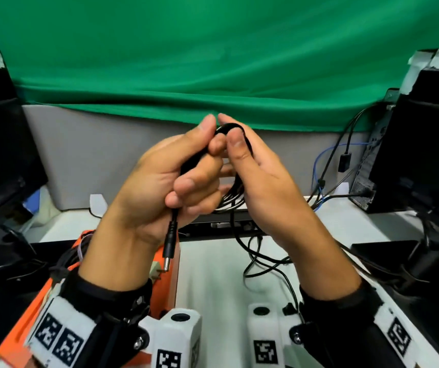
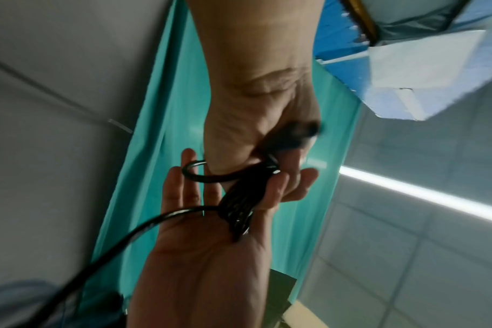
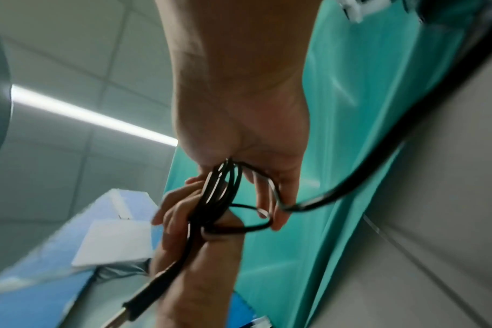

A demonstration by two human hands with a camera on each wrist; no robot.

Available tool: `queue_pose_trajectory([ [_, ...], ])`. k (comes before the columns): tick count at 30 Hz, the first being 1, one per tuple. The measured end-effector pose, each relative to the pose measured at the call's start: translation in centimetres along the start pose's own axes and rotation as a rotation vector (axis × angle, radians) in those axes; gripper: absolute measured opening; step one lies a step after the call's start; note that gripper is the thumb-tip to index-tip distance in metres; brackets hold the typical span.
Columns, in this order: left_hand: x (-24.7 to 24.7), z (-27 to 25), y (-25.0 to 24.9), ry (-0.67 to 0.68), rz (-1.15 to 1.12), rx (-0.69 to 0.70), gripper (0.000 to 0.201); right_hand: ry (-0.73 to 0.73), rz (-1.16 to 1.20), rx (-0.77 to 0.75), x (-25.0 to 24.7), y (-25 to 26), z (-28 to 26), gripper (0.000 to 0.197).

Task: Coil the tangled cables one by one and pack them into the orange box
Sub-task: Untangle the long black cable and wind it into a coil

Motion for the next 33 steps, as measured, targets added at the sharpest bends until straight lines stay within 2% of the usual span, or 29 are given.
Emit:
queue_pose_trajectory([
  [2,0.0,0.0,0.3,0.131,-0.128,-0.074,0.030,-0.011,0.020,-0.055,0.1,0.3,-0.1,0.035],
  [4,-0.2,0.1,0.5,0.246,-0.232,-0.130,0.031,-0.013,0.022,-0.074,0.2,0.4,-0.1,0.031],
  [6,-0.7,0.1,0.8,0.245,-0.198,-0.137,0.032,-0.011,0.052,-0.050,0.0,0.3,0.0,0.033],
  [8,-1.1,0.2,0.9,0.140,-0.056,-0.116,0.030,-0.057,0.057,-0.031,-0.7,0.5,0.1,0.032],
  [10,-1.2,0.2,0.7,-0.021,0.084,-0.075,0.030,-0.115,0.071,-0.035,-1.3,0.6,0.2,0.029],
  [13,-0.2,0.7,0.6,-0.245,0.167,0.009,0.033,-0.196,0.128,-0.026,-1.1,0.3,0.2,0.025],
  [16,0.6,1.1,1.2,-0.489,0.191,0.084,0.050,-0.299,0.012,-0.151,-0.2,0.3,0.0,0.023],
  [18,0.9,1.0,1.4,-0.548,0.231,0.129,0.057,-0.290,0.024,-0.207,0.0,0.7,-0.4,0.022],
  [20,0.9,0.8,1.2,-0.536,0.382,0.162,0.055,-0.261,0.072,-0.226,-0.4,0.8,-0.6,0.022],
  [22,1.1,0.5,0.7,-0.444,0.462,0.123,0.052,-0.198,0.165,-0.214,-0.5,0.7,-0.6,0.022],
  [25,1.1,0.0,0.2,-0.271,0.304,-0.031,0.052,-0.110,0.184,-0.206,-0.5,0.3,-0.4,0.022],
  [29,0.8,-0.4,0.3,-0.109,0.230,-0.068,0.047,-0.097,-0.092,-0.312,-1.1,0.4,-0.3,0.030],
  [31,0.8,-0.3,0.2,-0.094,0.177,-0.063,0.041,-0.088,-0.088,-0.277,-1.1,0.4,-0.1,0.040],
  [33,0.5,0.0,0.1,-0.159,0.122,-0.064,0.037,-0.081,-0.008,-0.126,-1.1,0.1,0.2,0.048],
])
Point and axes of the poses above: each hand's wrist, its own z-axis towards the middle knuckle, its own x-axis out of the palm, y = z × x, the point moved 3 cm from there along z, towards the middle knuckle, and after that the axes turned 11 degrees about -y, right-handed, at the moved point
